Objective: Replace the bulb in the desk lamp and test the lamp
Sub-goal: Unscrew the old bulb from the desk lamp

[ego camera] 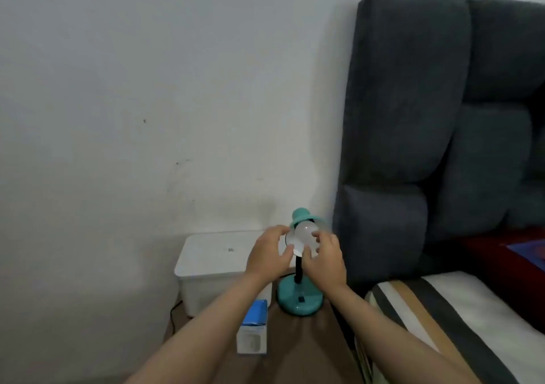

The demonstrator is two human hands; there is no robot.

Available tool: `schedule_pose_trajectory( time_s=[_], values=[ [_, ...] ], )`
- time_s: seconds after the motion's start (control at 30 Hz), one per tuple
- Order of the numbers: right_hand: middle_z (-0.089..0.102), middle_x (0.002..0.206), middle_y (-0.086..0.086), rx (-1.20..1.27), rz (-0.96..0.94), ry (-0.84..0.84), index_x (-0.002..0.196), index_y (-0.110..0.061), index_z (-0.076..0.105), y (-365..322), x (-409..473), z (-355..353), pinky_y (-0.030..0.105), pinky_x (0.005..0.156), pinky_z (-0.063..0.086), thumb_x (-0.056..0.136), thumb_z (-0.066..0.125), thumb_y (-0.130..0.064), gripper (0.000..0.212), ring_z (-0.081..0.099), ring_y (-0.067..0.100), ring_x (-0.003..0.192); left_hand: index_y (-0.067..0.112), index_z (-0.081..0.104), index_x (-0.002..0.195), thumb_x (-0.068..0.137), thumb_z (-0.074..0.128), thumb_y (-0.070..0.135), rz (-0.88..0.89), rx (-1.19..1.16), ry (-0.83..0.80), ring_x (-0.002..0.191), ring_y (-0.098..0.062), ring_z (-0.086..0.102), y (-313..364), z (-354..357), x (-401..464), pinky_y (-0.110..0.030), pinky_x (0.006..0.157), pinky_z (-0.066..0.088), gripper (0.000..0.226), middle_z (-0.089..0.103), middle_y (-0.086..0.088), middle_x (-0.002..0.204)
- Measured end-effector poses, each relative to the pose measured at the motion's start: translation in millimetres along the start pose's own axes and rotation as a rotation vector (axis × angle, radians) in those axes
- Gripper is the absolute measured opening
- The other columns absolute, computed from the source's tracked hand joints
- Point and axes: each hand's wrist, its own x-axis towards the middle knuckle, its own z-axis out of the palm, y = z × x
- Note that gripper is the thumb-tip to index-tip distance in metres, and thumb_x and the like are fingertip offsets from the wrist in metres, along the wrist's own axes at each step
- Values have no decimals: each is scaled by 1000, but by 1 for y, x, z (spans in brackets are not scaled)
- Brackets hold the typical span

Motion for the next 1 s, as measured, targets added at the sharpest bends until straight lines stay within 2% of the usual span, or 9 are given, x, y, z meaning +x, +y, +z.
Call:
schedule_pose_trajectory(
  time_s=[0.2, 0.27, 0.33, 0.5, 0.7, 0.87, 1.0],
  values=[
    [44, 118, 7, 58, -16, 88, 126, -14, 47, 15, 14, 15, 41, 81, 53, 80, 63, -19, 49, 57, 26, 99, 18, 54, 124, 89, 54, 10, 55, 44, 68, 110, -13, 53, -18, 23, 20, -16, 90, 37, 36, 57, -2, 122],
    [43, 118, 7, 81, -26, 109, 128, -16, 46, 19, 18, 19, 40, 83, 53, 79, 65, -19, 52, 57, 25, 100, 19, 54, 124, 90, 53, 9, 80, 47, 81, 110, -13, 54, -27, 27, 25, -19, 92, 40, 36, 58, -2, 121],
    [44, 117, 7, 86, -38, 111, 129, -17, 46, 25, 21, 23, 37, 83, 53, 80, 67, -23, 54, 56, 23, 100, 21, 55, 123, 89, 52, 7, 102, 37, 80, 108, -14, 57, -37, 30, 30, -28, 94, 47, 37, 61, -1, 119],
    [45, 116, 6, 60, -63, 115, 125, -17, 51, 31, 29, 30, 32, 79, 53, 78, 73, -32, 55, 55, 20, 97, 19, 58, 120, 85, 51, 1, 168, 32, 96, 98, -18, 63, -49, 32, 36, -41, 84, 54, 40, 66, -3, 112],
    [48, 115, 9, 18, -128, 123, 123, -12, 54, 38, 30, 31, 34, 78, 54, 79, 73, -23, 49, 57, 23, 98, 15, 58, 121, 86, 53, 0, 223, 65, 87, 96, -22, 64, -55, 31, 38, -42, 81, 55, 38, 68, -7, 110],
    [49, 126, 8, -79, -239, 50, 125, -17, 55, 42, 35, 28, 36, 83, 51, 76, 71, -14, 51, 49, 28, 112, 16, 59, 119, 85, 53, 1, 218, 60, 87, 95, -22, 64, -56, 31, 39, -42, 80, 56, 38, 68, -7, 109],
    [48, 129, 7, -99, -233, 68, 126, -20, 54, 41, 32, 29, 40, 78, 55, 76, 71, -14, 53, 49, 28, 111, 17, 60, 118, 84, 53, 0, 202, 42, 88, 94, -20, 64, -56, 31, 40, -42, 81, 56, 38, 68, -5, 108]
  ],
)
